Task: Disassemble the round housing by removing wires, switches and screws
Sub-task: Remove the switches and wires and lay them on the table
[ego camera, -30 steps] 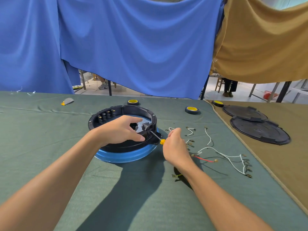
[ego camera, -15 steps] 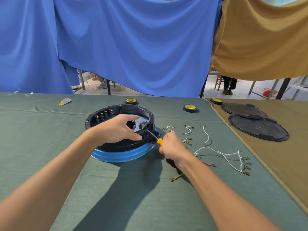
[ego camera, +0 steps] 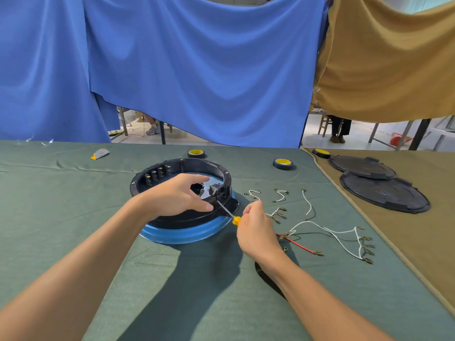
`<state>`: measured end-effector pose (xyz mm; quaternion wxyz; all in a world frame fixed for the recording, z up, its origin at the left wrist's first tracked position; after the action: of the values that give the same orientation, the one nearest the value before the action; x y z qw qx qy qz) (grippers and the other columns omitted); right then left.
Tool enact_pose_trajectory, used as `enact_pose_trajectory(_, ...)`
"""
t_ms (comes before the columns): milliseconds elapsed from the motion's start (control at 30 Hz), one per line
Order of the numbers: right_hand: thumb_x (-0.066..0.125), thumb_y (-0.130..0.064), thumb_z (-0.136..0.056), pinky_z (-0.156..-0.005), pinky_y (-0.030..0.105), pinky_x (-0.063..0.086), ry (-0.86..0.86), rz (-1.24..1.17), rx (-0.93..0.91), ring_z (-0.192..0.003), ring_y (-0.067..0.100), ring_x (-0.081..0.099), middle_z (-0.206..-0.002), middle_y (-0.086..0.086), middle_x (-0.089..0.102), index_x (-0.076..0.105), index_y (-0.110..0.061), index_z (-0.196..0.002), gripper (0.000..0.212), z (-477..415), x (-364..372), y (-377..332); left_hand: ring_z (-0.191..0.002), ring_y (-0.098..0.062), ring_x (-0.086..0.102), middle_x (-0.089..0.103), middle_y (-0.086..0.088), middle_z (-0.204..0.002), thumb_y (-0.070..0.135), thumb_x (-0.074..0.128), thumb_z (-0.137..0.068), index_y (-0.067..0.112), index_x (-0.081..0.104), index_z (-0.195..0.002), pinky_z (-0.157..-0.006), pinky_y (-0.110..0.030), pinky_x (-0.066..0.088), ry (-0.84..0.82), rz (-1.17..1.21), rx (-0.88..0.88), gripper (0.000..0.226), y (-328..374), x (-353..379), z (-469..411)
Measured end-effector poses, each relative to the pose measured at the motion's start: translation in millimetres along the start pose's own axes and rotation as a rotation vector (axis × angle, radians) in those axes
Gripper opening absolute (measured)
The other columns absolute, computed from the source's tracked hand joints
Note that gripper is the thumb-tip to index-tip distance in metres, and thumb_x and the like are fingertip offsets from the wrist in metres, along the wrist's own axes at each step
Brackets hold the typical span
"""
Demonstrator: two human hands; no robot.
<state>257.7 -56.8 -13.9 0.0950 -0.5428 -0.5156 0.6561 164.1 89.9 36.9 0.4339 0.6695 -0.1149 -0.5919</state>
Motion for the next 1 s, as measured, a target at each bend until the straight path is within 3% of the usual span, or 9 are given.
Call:
enact_pose_trajectory(67, 0.031, -0.005, -0.087, -0.059, 0.031, 0.033, -0.085, -0.1, 0.078, -0.072, 0.024, 0.046, -0.078, 0.006, 0.052, 0.039, -0.016, -0.085, 0.014, -4.5, 3.6, 4.9, -0.106, -0.01, 0.064, 0.074, 0.009, -0.103, 0.027, 0.076, -0.084, 0.03, 0.036, -0.15, -0.102, -0.031, 0.037, 0.002, -0.007, 0.011, 0.078, 1.5, 0.0, 0.3)
enact_pose_trajectory(167, 0.024, 0.004, -0.082, -0.042, 0.022, 0.018, -0.213, -0.297, 0.17, -0.046, 0.013, 0.028, -0.054, 0.003, 0.035, 0.032, -0.016, -0.069, 0.025, -10.6, 4.9, 6.4, -0.105, -0.01, 0.065, 0.074, 0.008, -0.102, 0.027, 0.076, -0.084, 0.031, 0.035, -0.15, -0.102, -0.031, 0.038, 0.002, -0.007, 0.02, 0.077, 3.3, -0.3, 0.9)
enact_pose_trajectory(233, 0.024, 0.005, -0.081, -0.041, 0.022, 0.017, -0.226, -0.298, 0.163, -0.043, 0.012, 0.025, -0.051, 0.002, 0.032, 0.031, -0.016, -0.066, 0.026, -12.6, 3.0, 6.4, -0.107, -0.011, 0.064, 0.074, 0.009, -0.102, 0.026, 0.075, -0.085, 0.031, 0.034, -0.15, -0.104, -0.032, 0.038, -0.003, -0.005, 0.021, 0.077, 4.1, 0.2, 1.2)
enact_pose_trajectory(400, 0.035, -0.004, -0.09, -0.066, 0.035, 0.032, 0.014, 0.134, 0.026, -0.087, 0.034, 0.05, -0.096, 0.017, 0.057, 0.041, -0.009, -0.097, 0.011, -11.4, -9.2, 6.1, -0.108, -0.009, 0.063, 0.073, 0.011, -0.104, 0.028, 0.076, -0.084, 0.031, 0.036, -0.15, -0.1, -0.029, 0.034, -0.013, -0.008, -0.007, 0.077, 2.1, 1.1, 1.4)
enact_pose_trajectory(533, 0.032, -0.004, -0.09, -0.073, 0.04, 0.041, 0.042, 0.114, 0.037, -0.094, 0.037, 0.053, -0.101, 0.018, 0.058, 0.042, -0.008, -0.098, 0.014, -14.0, -15.1, 7.3, -0.112, -0.011, 0.061, 0.072, 0.012, -0.109, 0.031, 0.076, -0.083, 0.027, 0.037, -0.15, -0.104, -0.03, 0.035, -0.006, -0.024, -0.029, 0.078, -2.0, 0.1, -0.3)
enact_pose_trajectory(667, 0.032, -0.003, -0.088, -0.061, 0.032, 0.037, -0.041, -0.081, 0.149, -0.071, 0.024, 0.045, -0.084, 0.013, 0.054, 0.041, -0.014, -0.082, 0.016, -13.4, -7.9, 14.9, -0.098, 0.001, 0.061, 0.068, 0.024, -0.089, 0.031, 0.077, -0.083, 0.028, 0.036, -0.15, -0.097, -0.027, 0.034, -0.009, -0.019, -0.021, 0.079, -2.8, -0.6, -0.9)
enact_pose_trajectory(833, 0.017, 0.006, -0.088, -0.029, 0.018, 0.011, -0.208, -0.692, 0.476, -0.036, 0.008, 0.016, -0.045, -0.001, 0.027, 0.032, -0.016, -0.068, 0.034, -10.0, 0.0, 14.8, -0.092, 0.001, 0.067, 0.075, 0.015, -0.091, 0.025, 0.075, -0.085, 0.033, 0.047, -0.141, -0.09, -0.021, 0.041, -0.037, -0.013, 0.049, 0.063, 5.5, 3.2, -0.2)
enact_pose_trajectory(933, 0.015, 0.005, -0.089, -0.028, 0.016, 0.009, -0.169, -0.753, 0.478, -0.036, 0.007, 0.016, -0.053, 0.001, 0.028, 0.032, -0.013, -0.075, 0.029, -7.0, 7.4, 6.5, -0.092, 0.005, 0.063, 0.076, 0.008, -0.088, 0.025, 0.076, -0.085, 0.026, 0.038, -0.149, -0.082, -0.015, 0.038, -0.009, -0.049, 0.021, 0.075, 2.9, 1.7, -1.5)
enact_pose_trajectory(1000, 0.018, 0.005, -0.09, -0.029, 0.017, 0.01, -0.113, -0.708, 0.459, -0.041, 0.009, 0.017, -0.056, 0.002, 0.029, 0.032, -0.013, -0.075, 0.027, -3.7, 8.2, 5.4, -0.1, -0.001, 0.064, 0.076, 0.009, -0.093, 0.022, 0.074, -0.086, 0.027, 0.038, -0.15, -0.091, -0.02, 0.039, -0.019, -0.041, 0.009, 0.074, 0.6, 1.4, -2.2)
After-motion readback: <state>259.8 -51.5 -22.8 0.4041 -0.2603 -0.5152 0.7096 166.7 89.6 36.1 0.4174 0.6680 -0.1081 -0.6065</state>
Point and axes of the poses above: each hand's wrist, its own z-axis away from the middle knuckle, its own x-axis out of the palm, y = z × x, the point moved 8 cm from there along -z, towards the middle knuckle
